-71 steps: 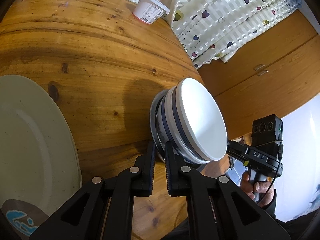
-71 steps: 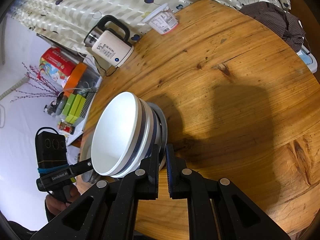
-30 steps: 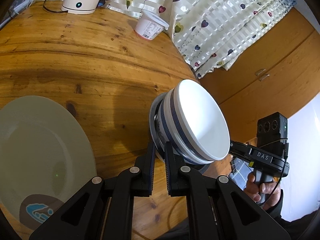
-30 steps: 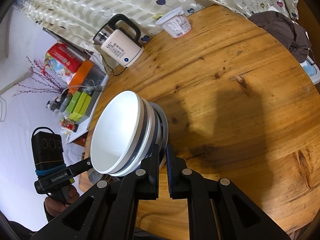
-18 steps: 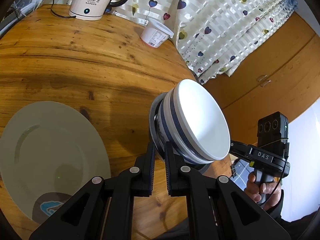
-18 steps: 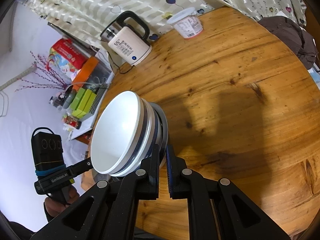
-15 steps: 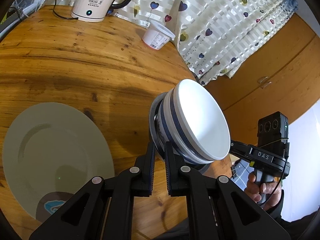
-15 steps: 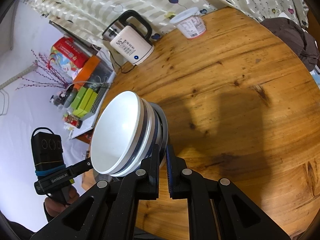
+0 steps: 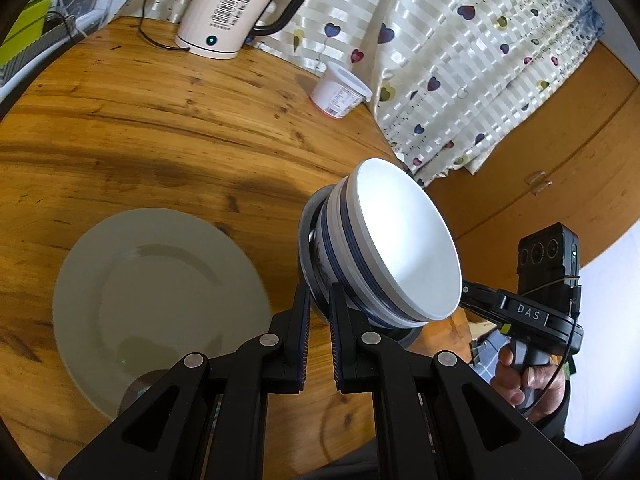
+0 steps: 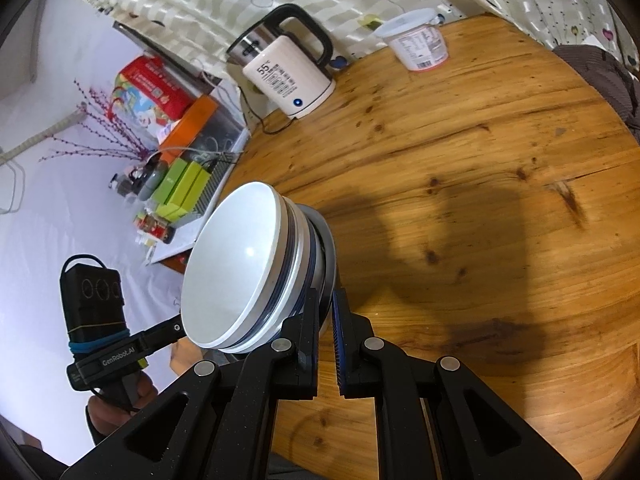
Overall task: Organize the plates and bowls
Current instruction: 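Carry the bowl stack with both grippers over the beige plate stack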
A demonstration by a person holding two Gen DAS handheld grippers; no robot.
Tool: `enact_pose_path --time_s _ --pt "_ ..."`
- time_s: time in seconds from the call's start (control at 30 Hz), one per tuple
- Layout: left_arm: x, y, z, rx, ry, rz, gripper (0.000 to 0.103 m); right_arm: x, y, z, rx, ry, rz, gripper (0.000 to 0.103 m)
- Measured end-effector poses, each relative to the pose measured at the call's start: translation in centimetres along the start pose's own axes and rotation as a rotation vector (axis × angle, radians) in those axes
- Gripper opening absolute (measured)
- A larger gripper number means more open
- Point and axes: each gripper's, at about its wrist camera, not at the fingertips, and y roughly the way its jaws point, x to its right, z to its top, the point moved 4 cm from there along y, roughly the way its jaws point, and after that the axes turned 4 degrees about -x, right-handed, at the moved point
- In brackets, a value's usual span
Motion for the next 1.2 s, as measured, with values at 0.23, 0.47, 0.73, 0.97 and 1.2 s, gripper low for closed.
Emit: enact_pose_path --time_s 0.23,0.47,0.73,0.97,1.2 --pt "-1.4 -1.1 -0.3 0.020 -0.026 0.017 0.008 -1.5 1.2 0.1 -0.025 -0.024 0.008 0.008" --pt "-3.0 -2.4 -0.8 0.043 -0.057 0.039 0.008 -3.2 2.8 0.2 -0.051 -0.053 0.021 0.008" --pt "-5.3 -3.9 -1.5 0.063 -0.099 0.071 0.008 -5.1 5.1 0.1 -0.090 -0.085 0.038 0.008" --pt "-6.9 -5.0 -2.0 0.077 -0.131 0.090 0.008 -6.5 6.9 0.3 -0.119 -0.104 0.046 0.008" --pt "-8.0 -5.8 -2.4 0.086 -0.153 0.105 0.008 -7.6 8.4 0.3 -0.145 -0.118 0.052 0.008"
